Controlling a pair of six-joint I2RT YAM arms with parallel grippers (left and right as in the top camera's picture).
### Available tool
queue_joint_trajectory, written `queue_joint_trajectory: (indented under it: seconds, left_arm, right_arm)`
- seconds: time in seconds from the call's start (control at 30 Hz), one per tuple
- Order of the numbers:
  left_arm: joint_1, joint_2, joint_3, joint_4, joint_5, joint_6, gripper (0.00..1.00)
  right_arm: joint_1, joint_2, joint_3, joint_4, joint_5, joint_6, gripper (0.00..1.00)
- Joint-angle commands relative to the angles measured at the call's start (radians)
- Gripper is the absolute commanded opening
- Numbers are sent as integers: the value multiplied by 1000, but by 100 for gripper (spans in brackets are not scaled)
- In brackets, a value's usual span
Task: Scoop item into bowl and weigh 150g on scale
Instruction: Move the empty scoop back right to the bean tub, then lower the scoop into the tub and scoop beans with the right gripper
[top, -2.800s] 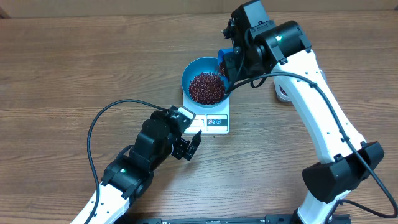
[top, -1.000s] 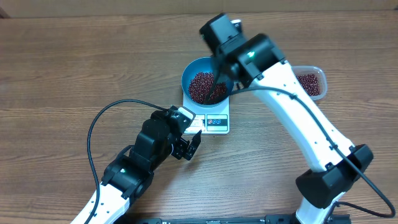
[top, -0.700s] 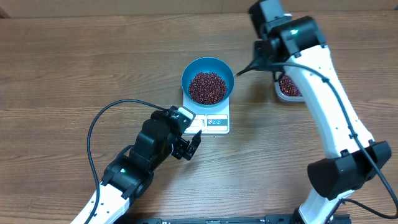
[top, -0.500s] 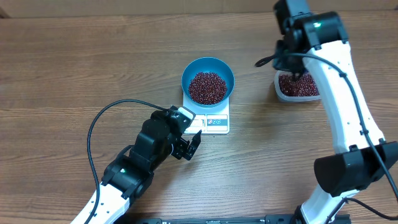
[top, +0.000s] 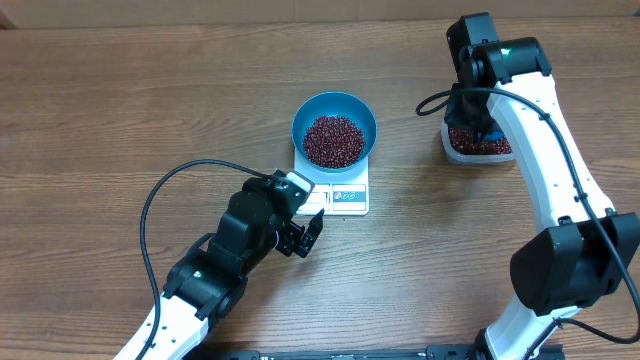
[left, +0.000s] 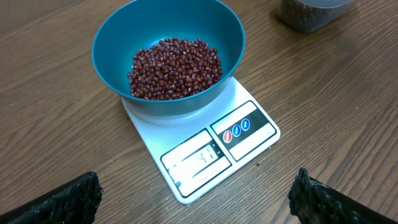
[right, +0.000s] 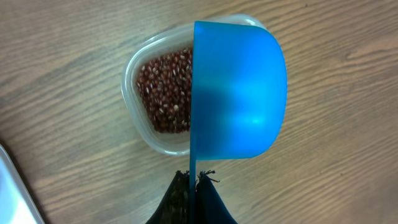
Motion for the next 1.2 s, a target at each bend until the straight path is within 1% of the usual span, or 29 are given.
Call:
queue_joint_trajectory:
  seconds: [0.0,0.23,0.47,0.67,0.93,1.17]
  left_arm:
    - [7,5,-1,3,-10,12,100]
    - [7,5,-1,3,-10,12,100]
    - [7,5,-1,3,-10,12,100]
    - [7,5,-1,3,-10,12,100]
    - [7,5,-1,2,-10,12,100]
    - [6,5,-1,-67,-10,12,100]
  right_arm:
    - [-3,-26,-13,28,21,8,4]
    - [-3,-24,-110,115,21,8,4]
    - [-3,-24,-151,121,21,8,4]
    - [-3,-24,-219,180,20,8,4]
    - [-3,-24,-255,242,-23,8,4]
    - [-3,-24,-261,257,-48,4,4]
